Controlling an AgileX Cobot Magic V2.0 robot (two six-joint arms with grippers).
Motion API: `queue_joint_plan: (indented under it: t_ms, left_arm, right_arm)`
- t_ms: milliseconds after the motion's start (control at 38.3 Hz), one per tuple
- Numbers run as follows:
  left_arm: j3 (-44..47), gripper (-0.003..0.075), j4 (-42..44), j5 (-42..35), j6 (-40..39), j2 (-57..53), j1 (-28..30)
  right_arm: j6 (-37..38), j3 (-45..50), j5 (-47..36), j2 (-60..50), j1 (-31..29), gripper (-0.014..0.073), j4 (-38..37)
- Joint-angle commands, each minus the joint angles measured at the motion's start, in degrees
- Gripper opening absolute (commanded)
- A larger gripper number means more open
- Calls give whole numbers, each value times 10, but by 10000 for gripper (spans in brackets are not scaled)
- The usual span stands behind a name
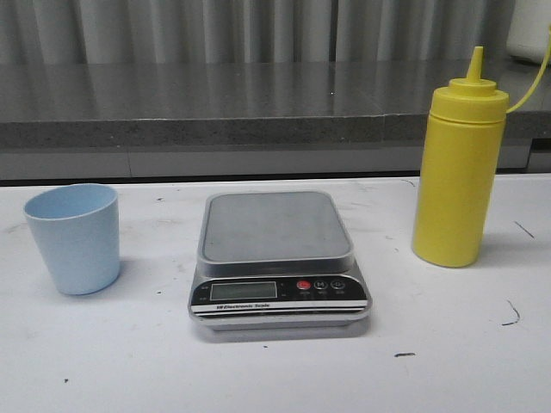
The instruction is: Pour seasoning into cup on scale with both arms
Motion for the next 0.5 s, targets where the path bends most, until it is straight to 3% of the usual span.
queue_joint_plan:
  t_ms: [0,104,209,261,339,470]
  left_arm:
    - [-23,34,-3,-49,-5,7,0]
    - [-23,233,-3,-49,-5,7,0]
    - [-19,519,-3,-54,-5,7,0]
    - [-19,623,-3,-54,-5,7,0]
    - [-19,669,-21,-56,-5,7,0]
    - [-22,644,-47,-56,0,22,-6]
  right_arm:
    - [-2,-20,-46,9,0,-22,0]
    - [-2,-20,-55,9,0,131,0]
    - [-2,-20,-56,9,0,374,0]
    - [-2,-20,-56,9,0,519,0]
    - [-2,-20,-59,9,0,657,0]
    - [-2,-19,-62,9,0,642,0]
